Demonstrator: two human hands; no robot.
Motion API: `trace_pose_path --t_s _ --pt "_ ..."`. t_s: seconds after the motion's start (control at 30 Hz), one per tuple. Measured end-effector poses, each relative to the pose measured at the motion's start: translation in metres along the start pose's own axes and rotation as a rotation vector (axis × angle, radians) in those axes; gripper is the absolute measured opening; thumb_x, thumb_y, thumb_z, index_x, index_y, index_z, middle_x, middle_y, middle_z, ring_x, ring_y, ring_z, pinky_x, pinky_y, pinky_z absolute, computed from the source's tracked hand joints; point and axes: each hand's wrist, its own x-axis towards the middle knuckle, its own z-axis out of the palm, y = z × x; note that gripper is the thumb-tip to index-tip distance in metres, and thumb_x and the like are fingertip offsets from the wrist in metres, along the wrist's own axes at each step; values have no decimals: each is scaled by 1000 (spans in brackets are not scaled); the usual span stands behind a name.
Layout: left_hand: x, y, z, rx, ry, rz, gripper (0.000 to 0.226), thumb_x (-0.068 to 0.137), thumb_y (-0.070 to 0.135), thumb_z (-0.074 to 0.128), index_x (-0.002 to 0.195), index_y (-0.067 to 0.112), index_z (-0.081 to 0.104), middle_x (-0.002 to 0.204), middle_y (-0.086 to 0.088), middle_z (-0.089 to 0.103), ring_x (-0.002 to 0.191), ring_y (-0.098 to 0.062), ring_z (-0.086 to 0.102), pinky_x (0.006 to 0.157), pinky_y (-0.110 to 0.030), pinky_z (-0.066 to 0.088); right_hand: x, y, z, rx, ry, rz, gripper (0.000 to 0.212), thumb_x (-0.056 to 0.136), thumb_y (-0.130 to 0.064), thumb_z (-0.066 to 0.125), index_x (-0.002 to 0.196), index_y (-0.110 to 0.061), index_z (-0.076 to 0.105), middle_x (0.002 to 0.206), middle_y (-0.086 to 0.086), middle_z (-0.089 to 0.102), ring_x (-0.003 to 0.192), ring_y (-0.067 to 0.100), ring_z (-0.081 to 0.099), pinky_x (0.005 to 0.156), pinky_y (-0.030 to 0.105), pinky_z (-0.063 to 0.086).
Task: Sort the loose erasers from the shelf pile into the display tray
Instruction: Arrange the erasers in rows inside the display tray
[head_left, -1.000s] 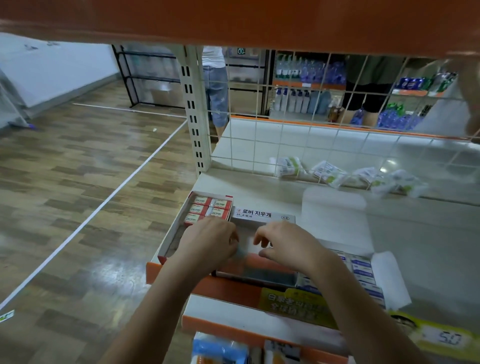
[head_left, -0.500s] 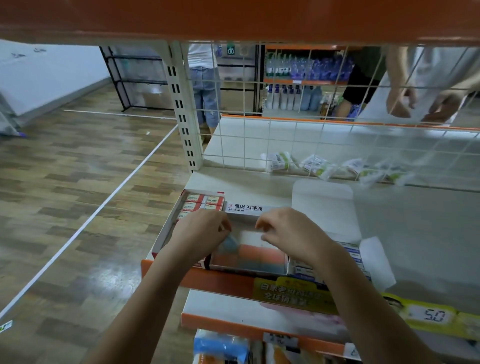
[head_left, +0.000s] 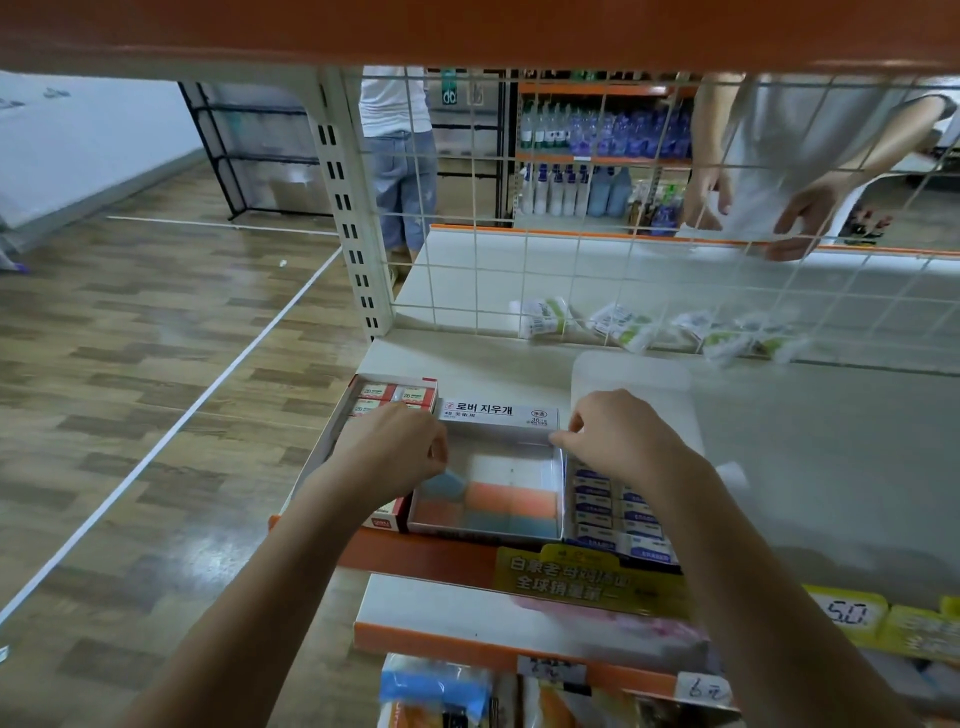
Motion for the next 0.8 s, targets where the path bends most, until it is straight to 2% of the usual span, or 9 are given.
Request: trace_pose_path --t_s 0.07,0.13,0.23,0.37,0.47,0.6,0.63,0.7,0.8 --pt "3 -1 -3 22 -31 17 17 88 27 57 99 29 70 105 11 68 106 -10 56 79 -24 43 1 -3 1 -6 -24 15 35 91 -31 54 64 -8 52 59 3 46 51 17 42 50 27 33" --pt "7 -2 -5 45 -82 26 16 87 25 59 97 28 71 104 9 68 105 -11 57 82 -27 46 3 -6 0 -16 -41 24 37 89 -22 53 56 -12 39 54 1 33 48 16 29 47 25 23" --pt "16 -3 -6 46 -166 42 15 85 24 61 95 28 71 102 8 69 100 -12 60 79 -28 50 6 -11 -1 -40 -69 15 30 84 -13 52 57 -12 39 57 2 35 49 16 30 46 25 23" --pt "27 0 -9 145 -340 165 26 90 28 56 112 23 69 112 8 67 105 -13 59 89 -30 48 11 -14 4 -79 -48 20 30 80 -4 53 55 -11 37 56 2 34 47 15 28 43 24 21" --pt "34 0 -10 159 -403 214 26 90 29 57 111 20 70 111 5 68 103 -14 59 90 -32 47 12 -12 8 -89 -16 27 30 78 1 52 54 -11 37 55 4 32 47 16 28 44 24 23" --pt "42 -7 -12 4 -397 207 21 84 26 67 103 19 72 97 8 69 88 -5 57 66 -13 38 12 -9 12 -56 9 38 13 76 5 51 72 -7 56 68 8 52 56 19 43 51 25 35" --pt "43 -9 -13 -30 -386 203 20 83 25 68 101 20 72 94 9 68 83 -3 55 64 -12 36 11 -8 13 -49 12 36 13 76 4 51 73 -7 57 68 8 52 57 19 43 51 25 35" --pt "43 -12 -12 -65 -370 195 19 82 25 69 100 21 73 95 9 70 80 -1 54 67 -14 36 10 -8 13 -49 17 32 19 76 5 50 63 -9 46 59 5 39 51 17 34 46 24 28" --pt "44 -14 -9 -57 -383 192 20 84 24 67 102 20 72 100 7 70 86 -3 56 77 -17 40 9 -7 14 -65 23 13 29 74 7 48 56 -11 34 55 4 27 49 17 24 43 24 20"
